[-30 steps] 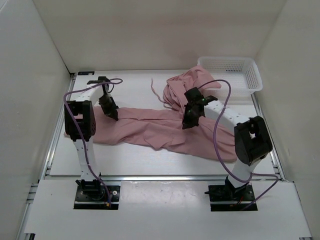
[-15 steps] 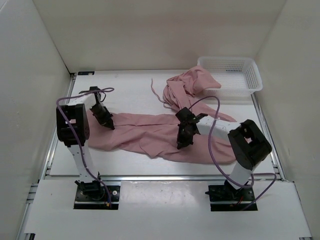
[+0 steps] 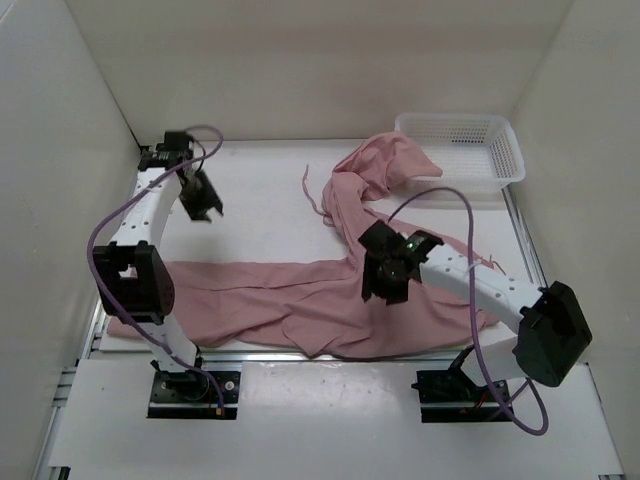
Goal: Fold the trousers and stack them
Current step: Flatten the trousers out
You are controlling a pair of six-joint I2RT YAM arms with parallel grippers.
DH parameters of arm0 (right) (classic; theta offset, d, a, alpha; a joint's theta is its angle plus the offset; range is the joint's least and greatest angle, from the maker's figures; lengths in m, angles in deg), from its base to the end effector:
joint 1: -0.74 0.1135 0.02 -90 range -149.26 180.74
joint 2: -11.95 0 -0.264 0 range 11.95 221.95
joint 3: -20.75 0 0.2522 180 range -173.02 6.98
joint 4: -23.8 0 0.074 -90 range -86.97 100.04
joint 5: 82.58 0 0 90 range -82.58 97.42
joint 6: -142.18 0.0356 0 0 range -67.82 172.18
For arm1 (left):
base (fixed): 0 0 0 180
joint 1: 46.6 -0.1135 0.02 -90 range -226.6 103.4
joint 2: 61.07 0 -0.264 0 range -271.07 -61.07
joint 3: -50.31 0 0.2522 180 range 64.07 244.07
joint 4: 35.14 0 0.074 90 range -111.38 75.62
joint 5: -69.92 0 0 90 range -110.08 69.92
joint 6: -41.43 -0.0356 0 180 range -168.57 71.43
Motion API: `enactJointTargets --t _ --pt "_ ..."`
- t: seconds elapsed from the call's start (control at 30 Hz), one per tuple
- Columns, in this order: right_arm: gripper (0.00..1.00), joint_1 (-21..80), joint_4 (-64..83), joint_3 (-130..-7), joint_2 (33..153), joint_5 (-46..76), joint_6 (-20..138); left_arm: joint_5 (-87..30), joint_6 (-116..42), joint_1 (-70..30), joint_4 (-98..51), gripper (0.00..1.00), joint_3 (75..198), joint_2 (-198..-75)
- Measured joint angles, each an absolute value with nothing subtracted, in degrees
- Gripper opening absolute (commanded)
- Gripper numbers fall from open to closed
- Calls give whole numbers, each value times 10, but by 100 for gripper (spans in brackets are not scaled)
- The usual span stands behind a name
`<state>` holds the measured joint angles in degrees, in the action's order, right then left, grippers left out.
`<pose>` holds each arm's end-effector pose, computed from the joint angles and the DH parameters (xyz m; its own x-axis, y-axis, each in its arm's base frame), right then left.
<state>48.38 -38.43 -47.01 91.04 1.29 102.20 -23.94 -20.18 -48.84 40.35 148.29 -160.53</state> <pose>0.1701 0.1809 0.2183 -0.9626 0.0751 -0.2603 0.0362 0.9879 0.1511 0.3400 0.0109 0.2607 -0.8451 -0.5078 -0.1672 -0.4838 0.8595 -0.1649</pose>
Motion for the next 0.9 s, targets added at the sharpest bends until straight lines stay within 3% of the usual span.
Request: enactJointTargets --t 0.03,0.1,0.13,0.17,0.2,0.3,0.33,0.37,0.4,0.5,0.57,0.63,0.67,0.7,0.73,0.77,0.9 --pt "67 472 -395 -499 911 0 1011 -237 -203 -472 403 49 1535 -1607" --pt "58 440 -400 -558 915 -22 990 -236 -203 -439 408 49 1628 -1617" --pt "44 420 -399 -591 922 -31 976 -235 -205 -420 409 49 1674 -1627" --pt "11 397 -394 -622 932 -36 964 -236 -206 -403 411 49 1708 -1637" --pt "2 377 -386 -648 943 -40 948 -237 -207 -388 413 49 1733 -1648" --pt "0 318 -364 -749 1014 -44 906 -248 -207 -349 419 49 1753 -1675" --pt "4 305 -359 -789 1049 -43 892 -254 -207 -338 425 49 1753 -1687" --pt "24 295 -360 -836 1092 -40 879 -259 -209 -328 431 49 1753 -1701" --pt "37 289 -355 -874 1128 -37 872 -263 -212 -321 436 49 1753 -1714" --pt "63 271 -340 -970 1235 -3 845 -266 -221 -298 453 49 1754 -1751" --pt "69 262 -339 -1014 1297 19 834 -265 -226 -290 465 49 1754 -1764" --pt "67 256 -340 -1050 1350 43 828 -265 -229 -284 473 49 1754 -1767" --pt "58 254 -344 -1068 1375 55 828 -265 -230 -283 476 49 1754 -1766" --pt "21 252 -344 -1083 1398 67 827 -265 -231 -283 477 49 1754 -1766" --pt "4 251 -344 -1092 1415 78 823 -265 -232 -283 477 49 1754 -1766" --pt "0 251 -344 -1097 1427 87 823 -264 -233 -284 477 49 1754 -1766" --pt "0 269 -343 -1083 1424 89 813 -256 -255 -285 490 49 1764 -1768"
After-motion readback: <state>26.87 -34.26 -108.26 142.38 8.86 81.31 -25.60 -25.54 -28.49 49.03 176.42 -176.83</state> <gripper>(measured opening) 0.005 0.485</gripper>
